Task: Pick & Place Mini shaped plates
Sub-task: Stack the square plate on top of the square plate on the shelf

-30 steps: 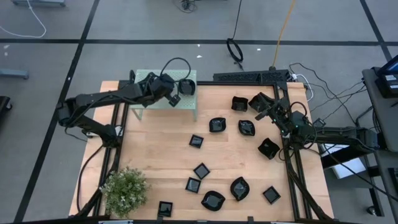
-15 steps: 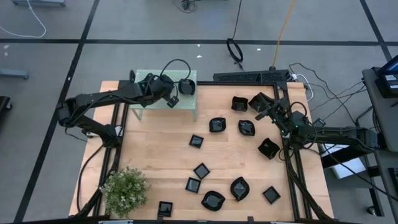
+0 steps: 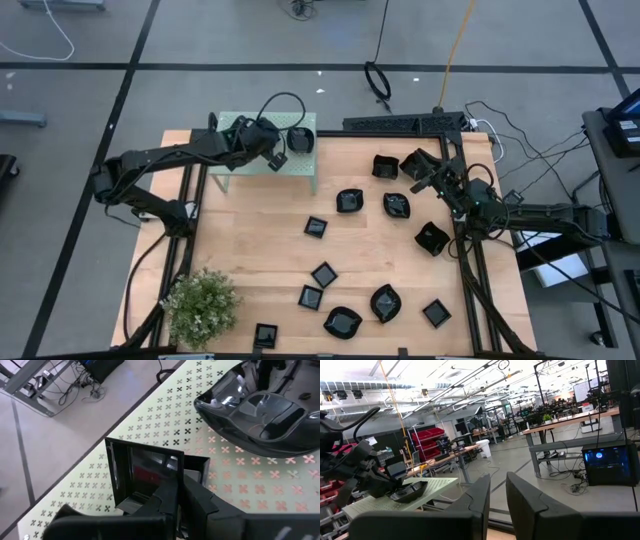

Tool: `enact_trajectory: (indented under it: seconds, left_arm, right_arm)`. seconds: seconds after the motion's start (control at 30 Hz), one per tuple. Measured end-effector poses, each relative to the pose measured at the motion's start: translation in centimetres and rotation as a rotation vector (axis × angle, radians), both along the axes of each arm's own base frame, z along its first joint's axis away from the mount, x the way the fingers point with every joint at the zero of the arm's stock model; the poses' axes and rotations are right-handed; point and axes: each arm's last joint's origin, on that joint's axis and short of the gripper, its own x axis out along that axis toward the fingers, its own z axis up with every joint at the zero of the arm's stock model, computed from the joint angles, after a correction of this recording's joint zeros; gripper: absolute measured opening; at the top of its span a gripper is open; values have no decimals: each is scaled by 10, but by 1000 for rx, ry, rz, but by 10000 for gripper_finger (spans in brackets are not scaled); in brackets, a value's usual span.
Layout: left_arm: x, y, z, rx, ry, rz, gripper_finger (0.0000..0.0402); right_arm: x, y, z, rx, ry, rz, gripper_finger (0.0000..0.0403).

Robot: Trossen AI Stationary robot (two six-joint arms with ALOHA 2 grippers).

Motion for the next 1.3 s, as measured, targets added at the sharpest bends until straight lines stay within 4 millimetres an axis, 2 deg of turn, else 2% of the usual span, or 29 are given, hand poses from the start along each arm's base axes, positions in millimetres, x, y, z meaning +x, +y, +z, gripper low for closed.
enact_trajectory:
  seconds: [1.17, 1.3]
  left_arm:
    - [-2, 7, 1, -13, -22, -6, 22]
    - [-2, 7, 1, -14, -21, -6, 37]
  right_arm:
    - [0, 0, 0, 0, -1, 0, 52]
    - [0, 0, 0, 0, -1, 0, 52]
